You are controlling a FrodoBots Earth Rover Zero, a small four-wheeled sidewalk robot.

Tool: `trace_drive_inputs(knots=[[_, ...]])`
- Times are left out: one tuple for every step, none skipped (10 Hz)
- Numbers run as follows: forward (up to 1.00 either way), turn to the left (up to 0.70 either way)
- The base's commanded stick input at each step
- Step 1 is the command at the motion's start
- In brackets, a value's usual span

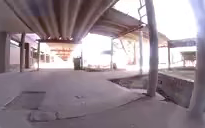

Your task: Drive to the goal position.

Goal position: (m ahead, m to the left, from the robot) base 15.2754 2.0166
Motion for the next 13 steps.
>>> trace_drive_inputs(knots=[[0.70, 0.00], [0.70, 0.00], [0.70, 0.00], [0.70, 0.00], [0.70, 0.35], [0.70, 0.35], [0.70, 0.35], [0.70, 0.35], [0.70, 0.35], [0.70, 0.35], [0.70, 0.35], [0.70, 0.35], [0.70, 0.34]])
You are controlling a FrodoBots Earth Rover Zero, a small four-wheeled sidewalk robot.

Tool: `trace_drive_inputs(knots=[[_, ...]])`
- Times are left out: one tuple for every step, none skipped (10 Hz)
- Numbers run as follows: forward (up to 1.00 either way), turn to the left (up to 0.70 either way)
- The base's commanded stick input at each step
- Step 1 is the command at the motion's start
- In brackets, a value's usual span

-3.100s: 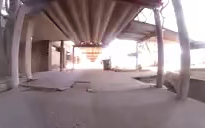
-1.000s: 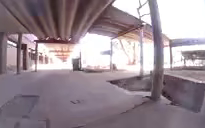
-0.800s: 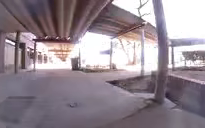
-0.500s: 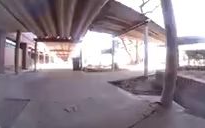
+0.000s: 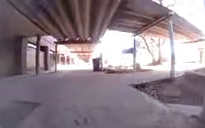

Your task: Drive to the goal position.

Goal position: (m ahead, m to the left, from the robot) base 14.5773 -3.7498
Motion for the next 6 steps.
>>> trace_drive_inputs(knots=[[0.70, 0.16], [0.70, 0.00], [0.70, 0.00], [0.70, 0.00], [0.70, 0.00], [0.70, 0.00]])
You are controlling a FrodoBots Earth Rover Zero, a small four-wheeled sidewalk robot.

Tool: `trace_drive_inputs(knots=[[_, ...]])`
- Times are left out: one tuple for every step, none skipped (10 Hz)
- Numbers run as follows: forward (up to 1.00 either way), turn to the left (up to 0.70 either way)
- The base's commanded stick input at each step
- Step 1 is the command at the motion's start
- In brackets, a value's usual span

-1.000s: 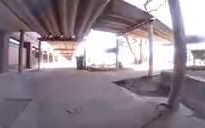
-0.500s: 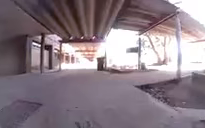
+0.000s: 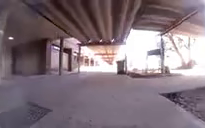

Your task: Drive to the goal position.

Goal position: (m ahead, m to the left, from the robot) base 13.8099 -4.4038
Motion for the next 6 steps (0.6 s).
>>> trace_drive_inputs(knots=[[0.70, 0.00], [0.70, 0.00], [0.70, 0.00], [0.70, 0.00], [0.70, 0.00], [0.70, 0.00]])
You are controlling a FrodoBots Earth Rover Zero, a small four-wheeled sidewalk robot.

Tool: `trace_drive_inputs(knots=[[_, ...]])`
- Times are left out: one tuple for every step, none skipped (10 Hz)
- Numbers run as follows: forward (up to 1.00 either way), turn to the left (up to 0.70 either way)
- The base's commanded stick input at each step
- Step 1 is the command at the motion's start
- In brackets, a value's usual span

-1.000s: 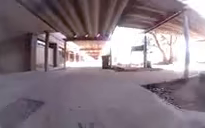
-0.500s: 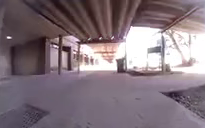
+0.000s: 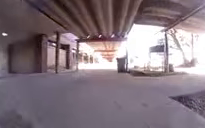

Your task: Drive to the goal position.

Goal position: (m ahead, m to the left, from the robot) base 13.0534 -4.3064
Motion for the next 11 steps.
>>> trace_drive_inputs(knots=[[0.70, 0.00], [0.70, 0.00], [0.70, 0.00], [0.70, 0.00], [0.70, 0.00], [0.70, 0.00], [0.70, 0.00], [0.70, 0.00], [0.70, 0.00], [0.70, 0.00], [0.70, 0.00]])
